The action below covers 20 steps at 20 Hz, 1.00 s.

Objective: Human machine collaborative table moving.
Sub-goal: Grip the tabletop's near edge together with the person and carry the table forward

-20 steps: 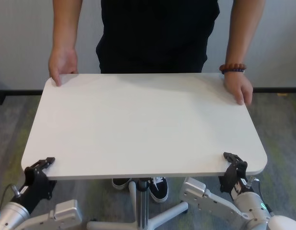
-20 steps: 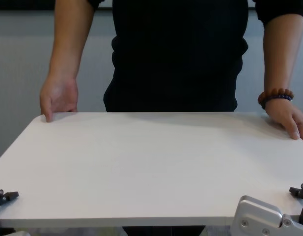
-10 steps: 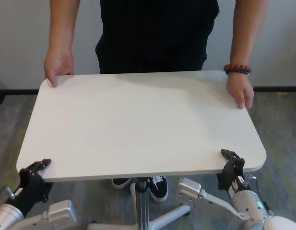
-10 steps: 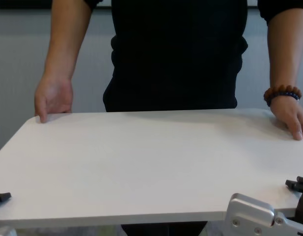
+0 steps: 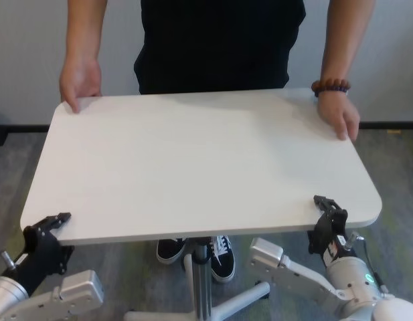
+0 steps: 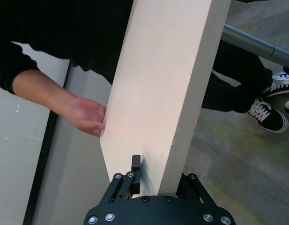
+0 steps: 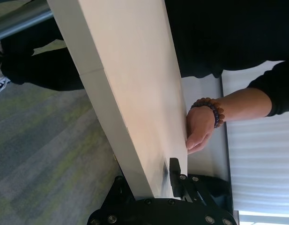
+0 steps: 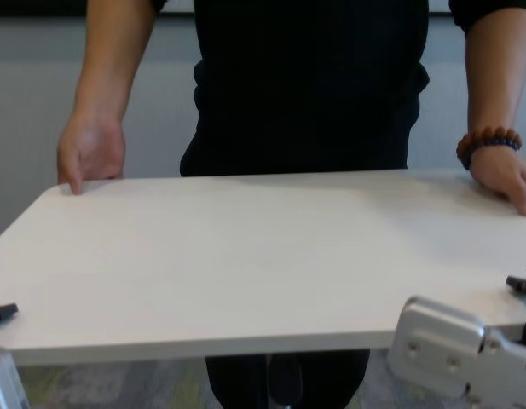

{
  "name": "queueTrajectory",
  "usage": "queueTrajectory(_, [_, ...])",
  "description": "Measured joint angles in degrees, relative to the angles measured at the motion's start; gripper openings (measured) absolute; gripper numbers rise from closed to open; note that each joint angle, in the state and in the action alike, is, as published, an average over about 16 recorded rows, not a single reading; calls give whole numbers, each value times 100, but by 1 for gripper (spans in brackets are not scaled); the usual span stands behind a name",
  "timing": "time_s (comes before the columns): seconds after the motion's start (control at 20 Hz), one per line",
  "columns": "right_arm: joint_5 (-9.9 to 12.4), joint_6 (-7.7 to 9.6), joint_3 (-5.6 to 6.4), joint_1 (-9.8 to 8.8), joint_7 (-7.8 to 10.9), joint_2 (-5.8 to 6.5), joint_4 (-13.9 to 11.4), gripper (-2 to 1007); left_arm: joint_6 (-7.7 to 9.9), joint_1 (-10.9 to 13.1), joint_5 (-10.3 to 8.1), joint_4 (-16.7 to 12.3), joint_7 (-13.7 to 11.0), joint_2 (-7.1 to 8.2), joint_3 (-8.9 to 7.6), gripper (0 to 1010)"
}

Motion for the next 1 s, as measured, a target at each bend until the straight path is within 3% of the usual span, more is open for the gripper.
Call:
queueTrajectory(0.5, [-223,58,69,23,195,37,-310,338,-49,-42,127,-285,-178,-35,-57,338])
queueTrajectory(0.75, [-322,-14,77,168,286,9,-197,338,-55,-232,214,-163,-223,-139,-13,337])
queueTrajectory(1.0, [-418,-163,74,409,365,-47,79,338,-55,-532,290,103,-250,-275,87,337])
